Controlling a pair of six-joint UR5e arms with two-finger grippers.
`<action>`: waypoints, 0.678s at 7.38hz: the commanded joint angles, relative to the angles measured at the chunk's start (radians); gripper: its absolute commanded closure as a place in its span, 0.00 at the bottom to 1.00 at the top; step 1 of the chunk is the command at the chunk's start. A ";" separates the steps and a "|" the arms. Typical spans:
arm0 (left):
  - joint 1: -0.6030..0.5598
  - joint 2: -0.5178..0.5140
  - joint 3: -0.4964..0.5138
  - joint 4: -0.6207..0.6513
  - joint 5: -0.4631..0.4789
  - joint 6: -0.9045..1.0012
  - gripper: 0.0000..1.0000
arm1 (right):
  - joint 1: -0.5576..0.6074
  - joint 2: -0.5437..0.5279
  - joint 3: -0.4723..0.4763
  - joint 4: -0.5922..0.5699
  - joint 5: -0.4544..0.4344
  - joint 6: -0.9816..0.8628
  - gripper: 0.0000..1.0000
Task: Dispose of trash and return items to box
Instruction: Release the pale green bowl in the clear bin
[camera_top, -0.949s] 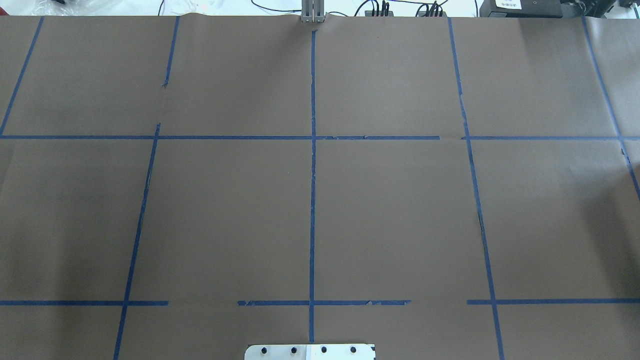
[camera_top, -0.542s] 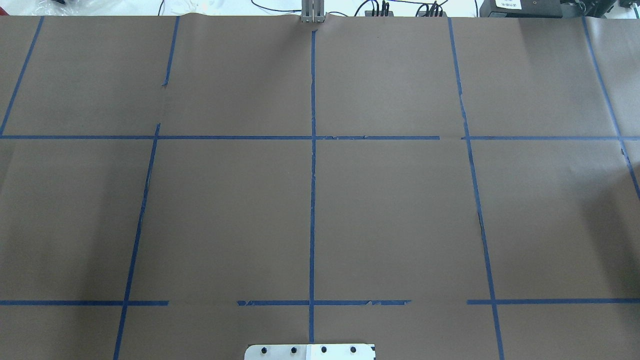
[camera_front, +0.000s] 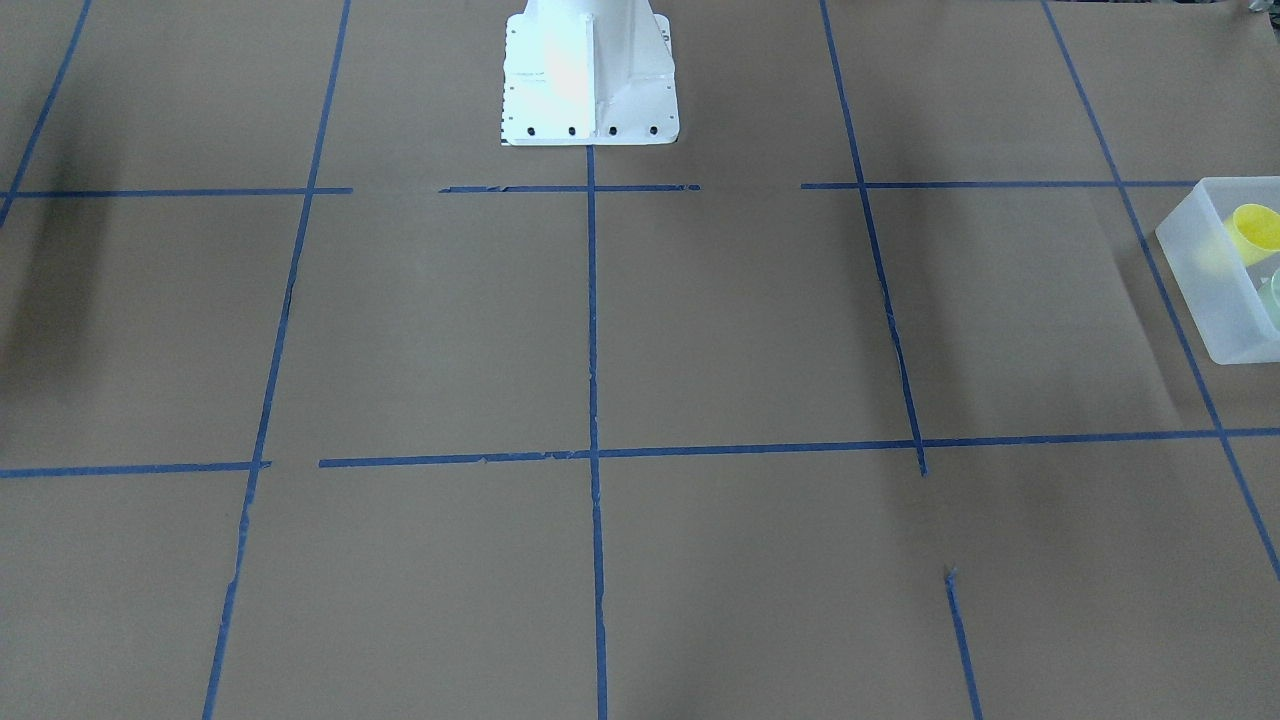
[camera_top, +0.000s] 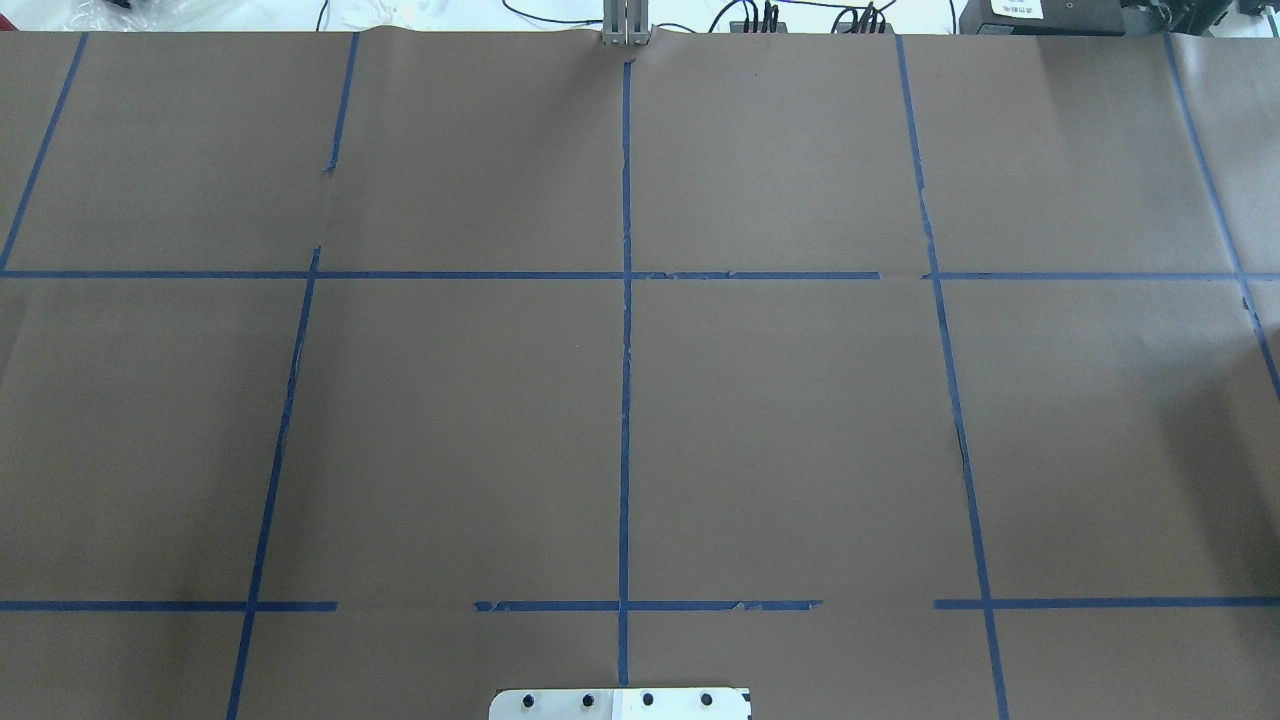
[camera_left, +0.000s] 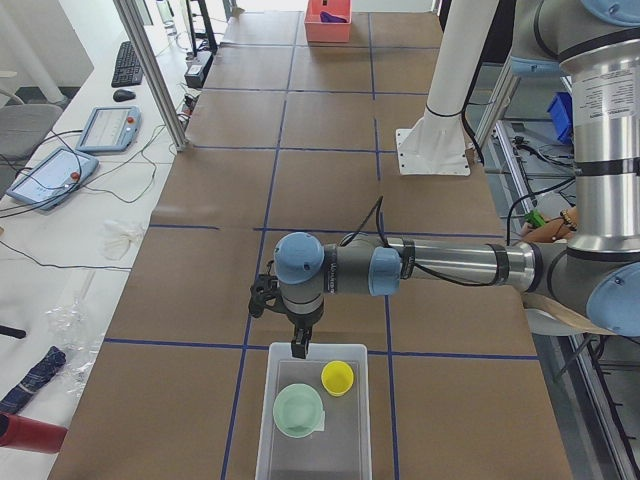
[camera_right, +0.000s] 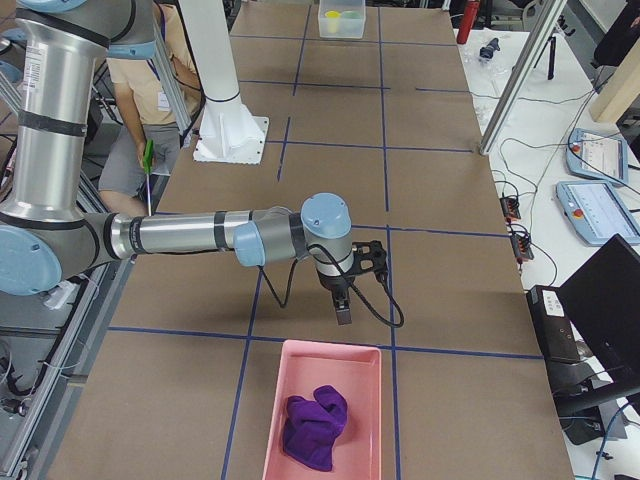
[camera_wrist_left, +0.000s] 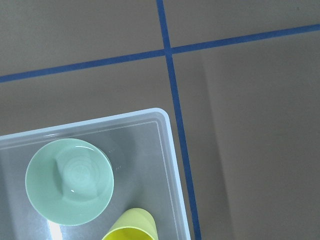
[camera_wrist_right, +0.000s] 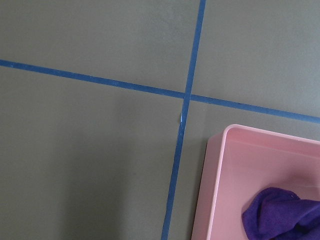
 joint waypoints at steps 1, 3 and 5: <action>-0.015 0.008 0.006 0.006 -0.004 0.000 0.00 | -0.020 -0.005 0.006 -0.008 -0.002 -0.005 0.00; -0.018 0.014 0.005 0.001 0.001 0.000 0.00 | -0.022 -0.006 -0.014 -0.017 0.030 -0.002 0.00; -0.034 0.016 -0.001 -0.001 0.003 0.000 0.00 | -0.022 -0.009 -0.029 -0.037 0.087 -0.001 0.00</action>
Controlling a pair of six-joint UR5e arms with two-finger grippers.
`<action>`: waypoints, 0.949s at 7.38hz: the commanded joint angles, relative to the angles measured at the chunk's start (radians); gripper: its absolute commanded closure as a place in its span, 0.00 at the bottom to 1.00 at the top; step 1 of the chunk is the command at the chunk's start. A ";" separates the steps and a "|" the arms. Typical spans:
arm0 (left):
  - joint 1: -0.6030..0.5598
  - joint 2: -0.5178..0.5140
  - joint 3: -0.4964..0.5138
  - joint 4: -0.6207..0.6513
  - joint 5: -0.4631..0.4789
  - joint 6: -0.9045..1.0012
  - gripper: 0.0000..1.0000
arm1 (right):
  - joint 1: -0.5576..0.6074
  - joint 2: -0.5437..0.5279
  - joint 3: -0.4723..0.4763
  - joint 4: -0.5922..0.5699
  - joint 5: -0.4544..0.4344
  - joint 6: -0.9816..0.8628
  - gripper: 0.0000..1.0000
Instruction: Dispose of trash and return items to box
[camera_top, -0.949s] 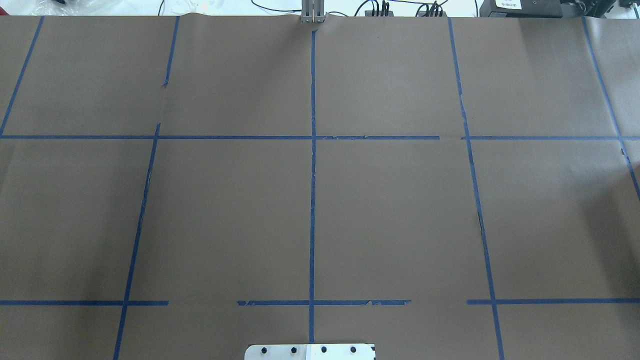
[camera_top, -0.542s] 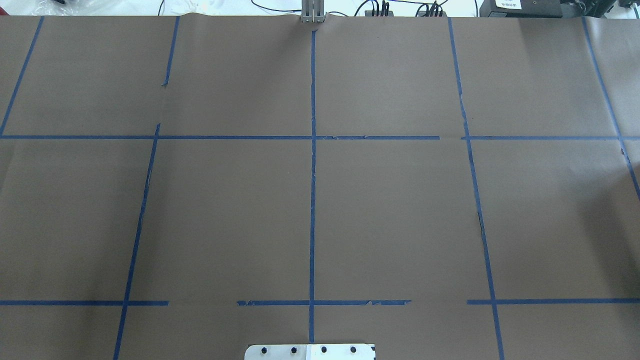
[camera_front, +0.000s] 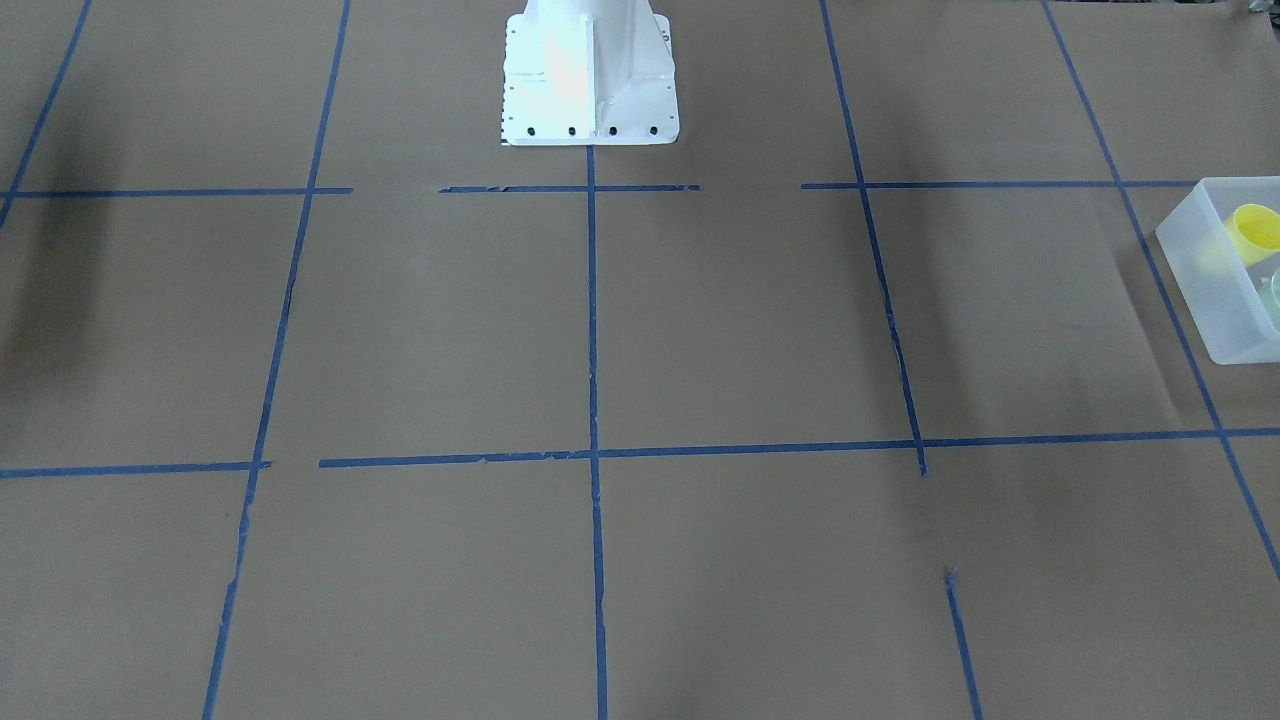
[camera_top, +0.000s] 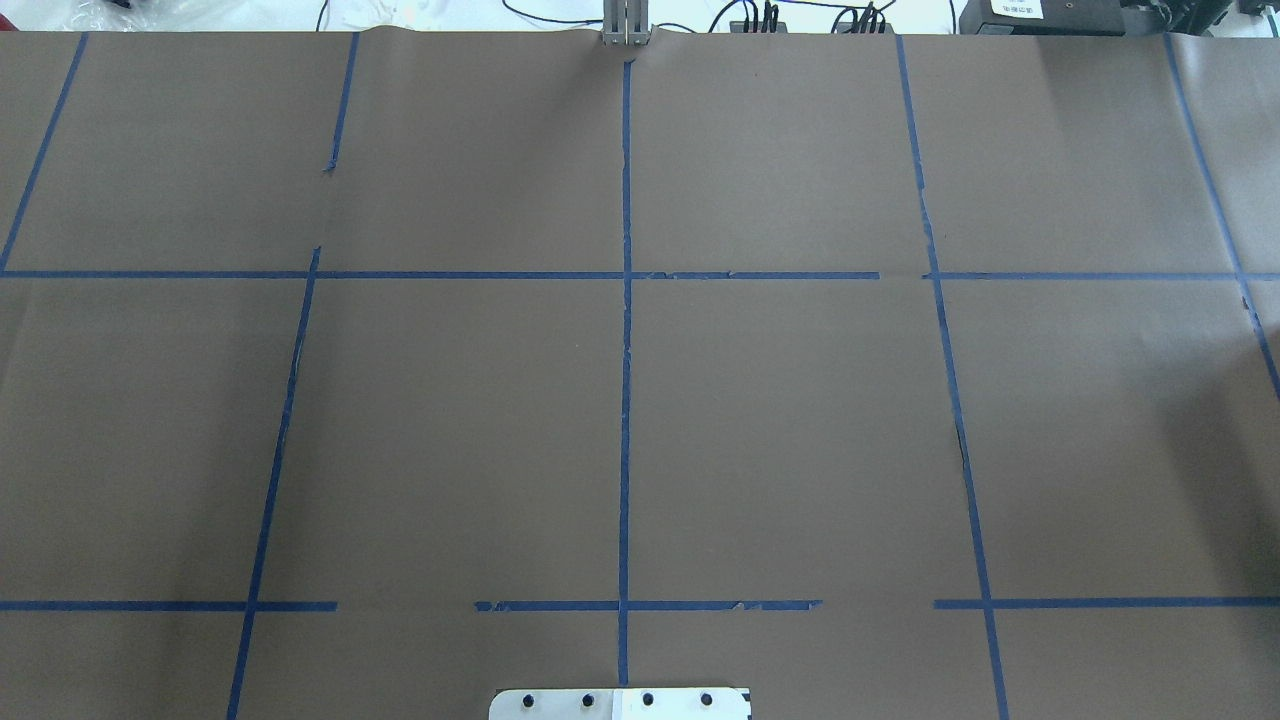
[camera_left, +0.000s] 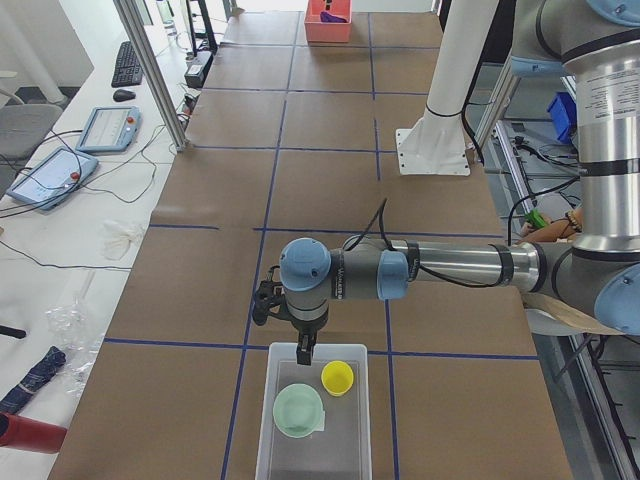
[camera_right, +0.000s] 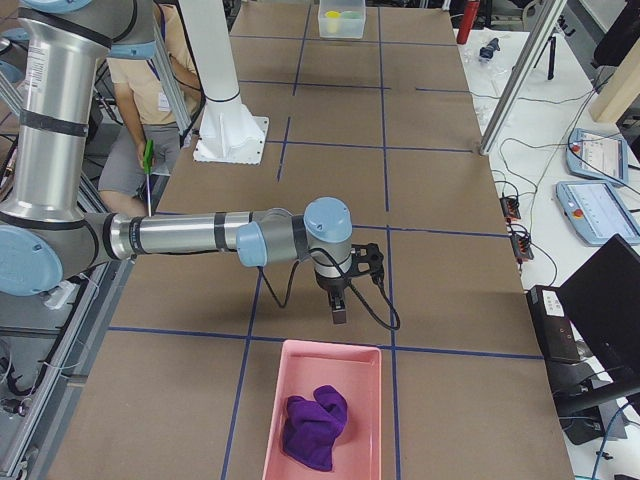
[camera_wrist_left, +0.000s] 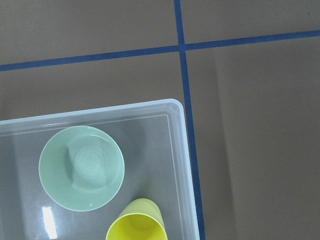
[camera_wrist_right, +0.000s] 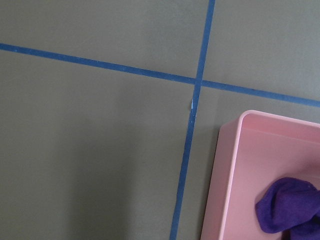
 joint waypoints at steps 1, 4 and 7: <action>-0.011 0.000 -0.006 -0.002 0.008 -0.001 0.00 | 0.000 -0.012 -0.010 0.007 0.019 -0.002 0.00; -0.012 0.000 -0.009 -0.002 0.000 -0.001 0.00 | 0.000 -0.003 -0.011 0.006 -0.010 0.010 0.00; -0.014 -0.003 -0.023 -0.005 -0.003 -0.001 0.00 | 0.000 -0.005 -0.021 0.006 -0.009 0.012 0.00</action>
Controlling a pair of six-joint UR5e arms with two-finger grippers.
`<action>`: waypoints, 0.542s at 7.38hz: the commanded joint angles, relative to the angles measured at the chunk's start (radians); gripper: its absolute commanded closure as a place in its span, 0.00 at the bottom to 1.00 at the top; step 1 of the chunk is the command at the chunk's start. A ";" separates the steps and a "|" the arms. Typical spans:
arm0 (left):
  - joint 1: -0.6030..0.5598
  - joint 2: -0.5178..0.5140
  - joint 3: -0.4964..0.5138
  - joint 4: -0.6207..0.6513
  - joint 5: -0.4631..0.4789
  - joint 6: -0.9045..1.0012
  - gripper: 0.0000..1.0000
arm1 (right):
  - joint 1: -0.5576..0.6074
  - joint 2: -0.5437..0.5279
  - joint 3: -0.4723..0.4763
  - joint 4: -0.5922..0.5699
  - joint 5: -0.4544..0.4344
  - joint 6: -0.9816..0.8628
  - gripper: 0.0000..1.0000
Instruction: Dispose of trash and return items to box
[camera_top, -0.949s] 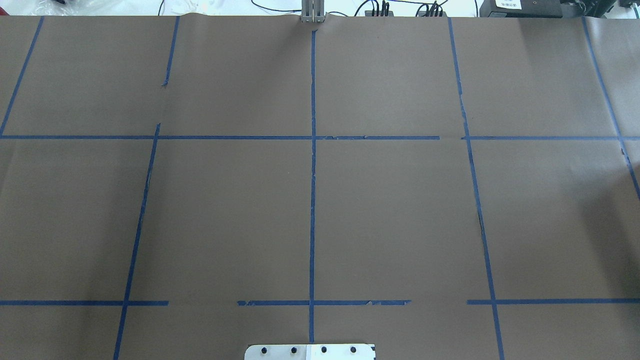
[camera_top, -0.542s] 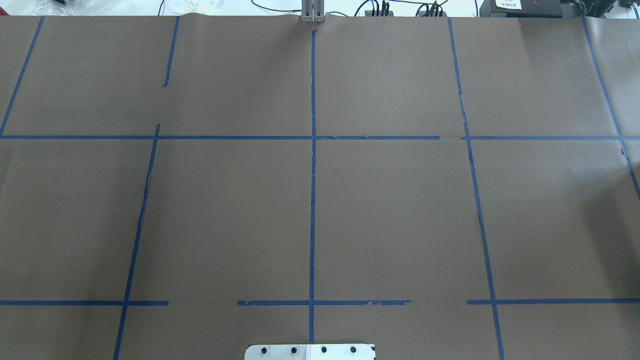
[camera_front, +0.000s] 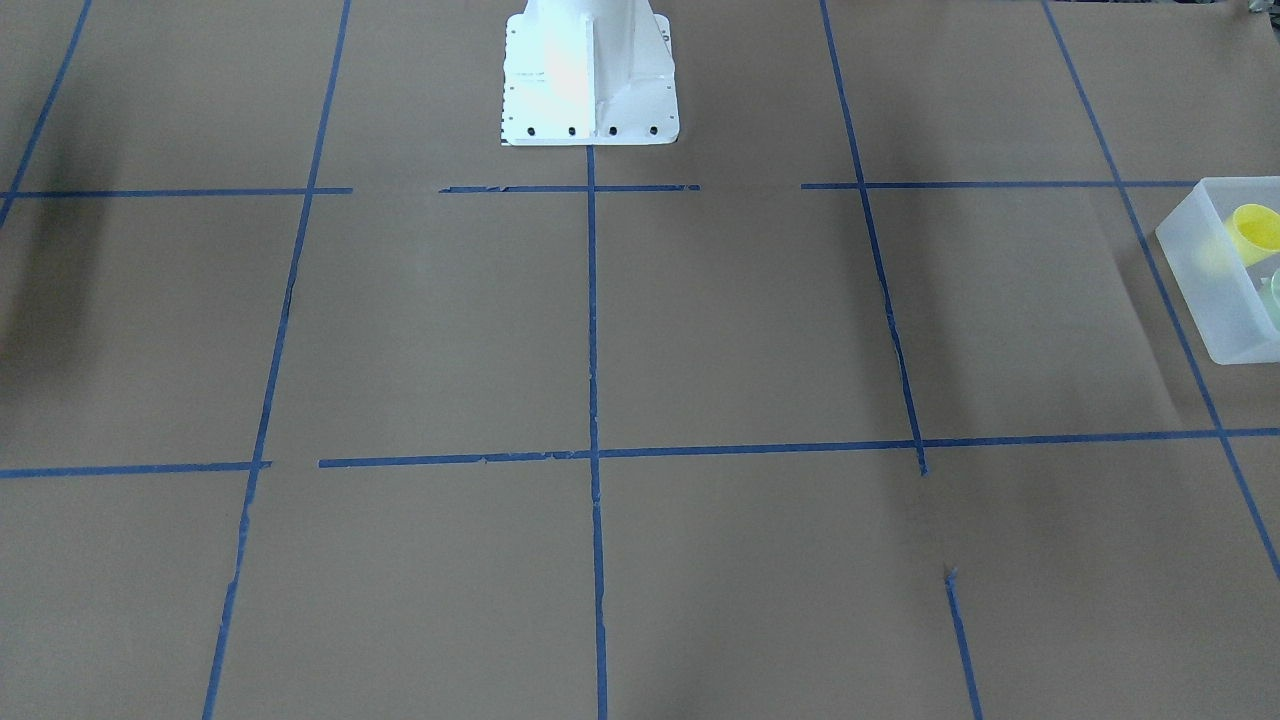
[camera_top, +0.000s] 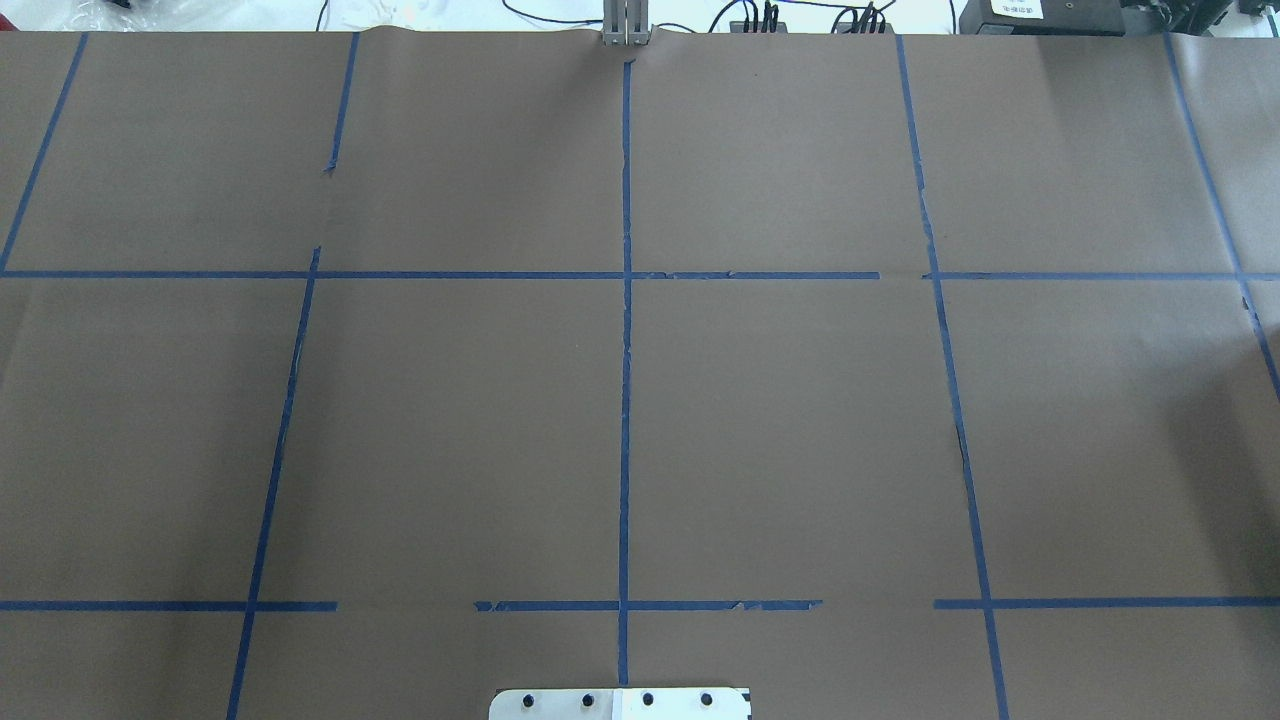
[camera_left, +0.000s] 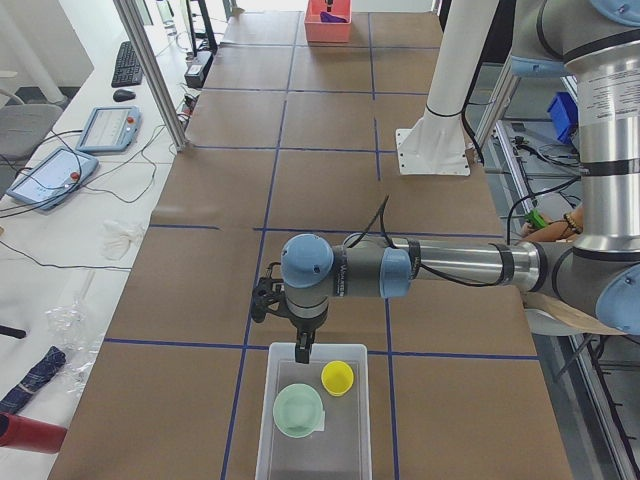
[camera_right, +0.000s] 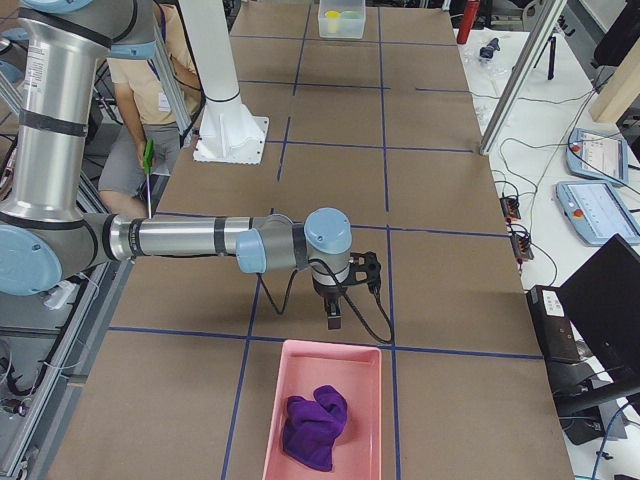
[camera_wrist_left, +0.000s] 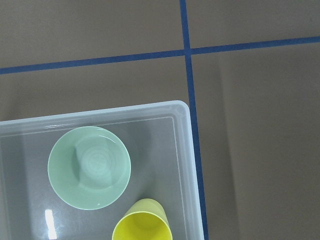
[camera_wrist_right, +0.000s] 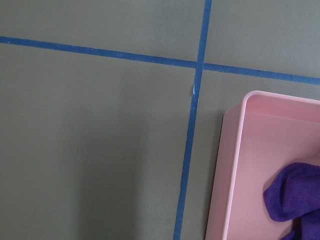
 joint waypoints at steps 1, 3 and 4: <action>-0.002 -0.002 -0.008 0.000 -0.003 0.002 0.00 | 0.000 0.000 -0.002 0.000 0.000 0.002 0.00; -0.002 -0.002 -0.013 0.000 -0.003 0.002 0.00 | 0.000 0.000 -0.002 0.000 0.000 0.002 0.00; -0.002 -0.003 -0.013 -0.002 -0.003 0.002 0.00 | -0.002 0.001 -0.002 0.000 0.002 0.002 0.00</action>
